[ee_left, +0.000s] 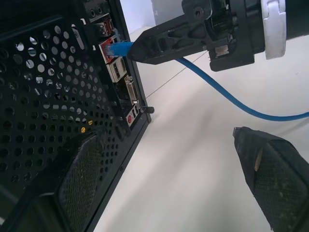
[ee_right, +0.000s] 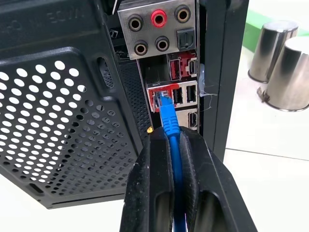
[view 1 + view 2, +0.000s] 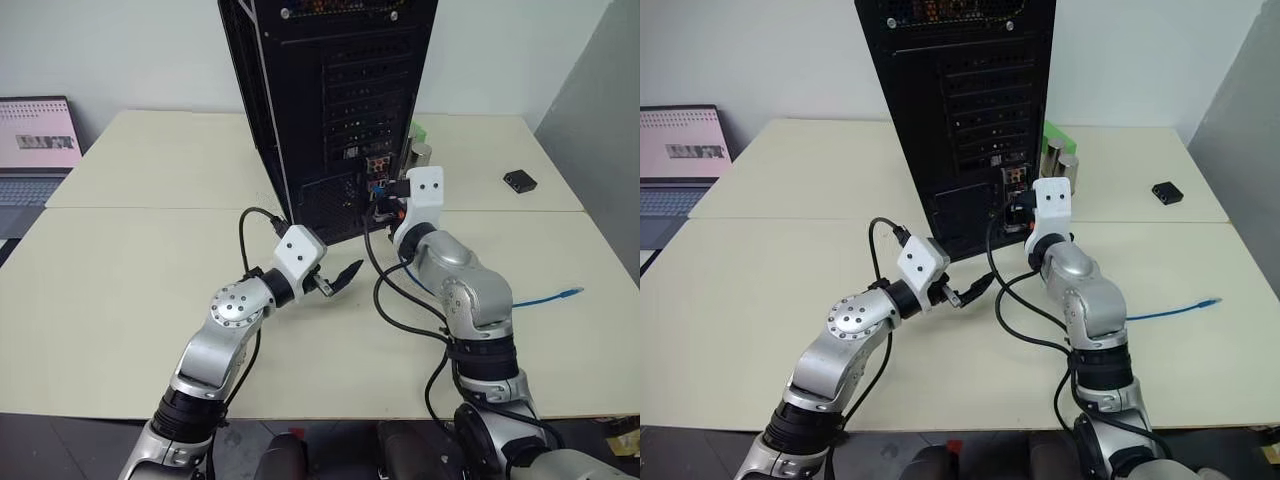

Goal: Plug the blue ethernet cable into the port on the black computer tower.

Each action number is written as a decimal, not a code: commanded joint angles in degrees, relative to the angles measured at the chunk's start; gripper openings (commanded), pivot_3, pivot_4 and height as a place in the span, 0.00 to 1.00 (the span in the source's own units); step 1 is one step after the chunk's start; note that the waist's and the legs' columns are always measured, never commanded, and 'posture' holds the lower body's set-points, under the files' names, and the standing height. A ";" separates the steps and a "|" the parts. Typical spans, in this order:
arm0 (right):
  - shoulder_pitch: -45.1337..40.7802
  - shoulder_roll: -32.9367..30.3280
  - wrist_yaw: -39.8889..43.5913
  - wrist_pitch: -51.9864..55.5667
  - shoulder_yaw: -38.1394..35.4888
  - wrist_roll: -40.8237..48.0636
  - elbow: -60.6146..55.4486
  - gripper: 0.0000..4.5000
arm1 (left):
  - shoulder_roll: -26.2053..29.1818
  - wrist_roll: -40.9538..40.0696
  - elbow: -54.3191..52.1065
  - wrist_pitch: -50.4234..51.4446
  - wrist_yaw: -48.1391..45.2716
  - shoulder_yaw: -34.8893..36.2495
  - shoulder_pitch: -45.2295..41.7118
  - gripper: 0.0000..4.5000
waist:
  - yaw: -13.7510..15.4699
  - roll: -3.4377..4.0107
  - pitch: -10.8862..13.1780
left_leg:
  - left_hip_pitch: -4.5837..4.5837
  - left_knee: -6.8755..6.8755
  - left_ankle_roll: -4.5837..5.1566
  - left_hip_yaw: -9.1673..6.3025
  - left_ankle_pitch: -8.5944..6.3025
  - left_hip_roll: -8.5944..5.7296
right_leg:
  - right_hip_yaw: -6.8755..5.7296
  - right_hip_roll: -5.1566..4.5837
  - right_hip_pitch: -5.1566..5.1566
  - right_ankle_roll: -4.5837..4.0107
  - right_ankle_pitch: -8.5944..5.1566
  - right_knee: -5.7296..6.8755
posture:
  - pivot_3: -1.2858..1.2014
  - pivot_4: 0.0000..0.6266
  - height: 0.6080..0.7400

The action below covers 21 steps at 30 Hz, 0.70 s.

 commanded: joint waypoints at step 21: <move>-6.40 -1.08 4.55 -1.38 1.04 0.23 3.40 0.00 | -2.17 1.25 -0.19 -1.20 0.63 0.57 -0.52 0.99 | -2.14 0.01 0.01 | 0.02 0.00 0.01 0.07 0.00 0.04 | 0.11 0.04 -0.04 0.00 0.00 0.02 | 0.52 0.24 1.00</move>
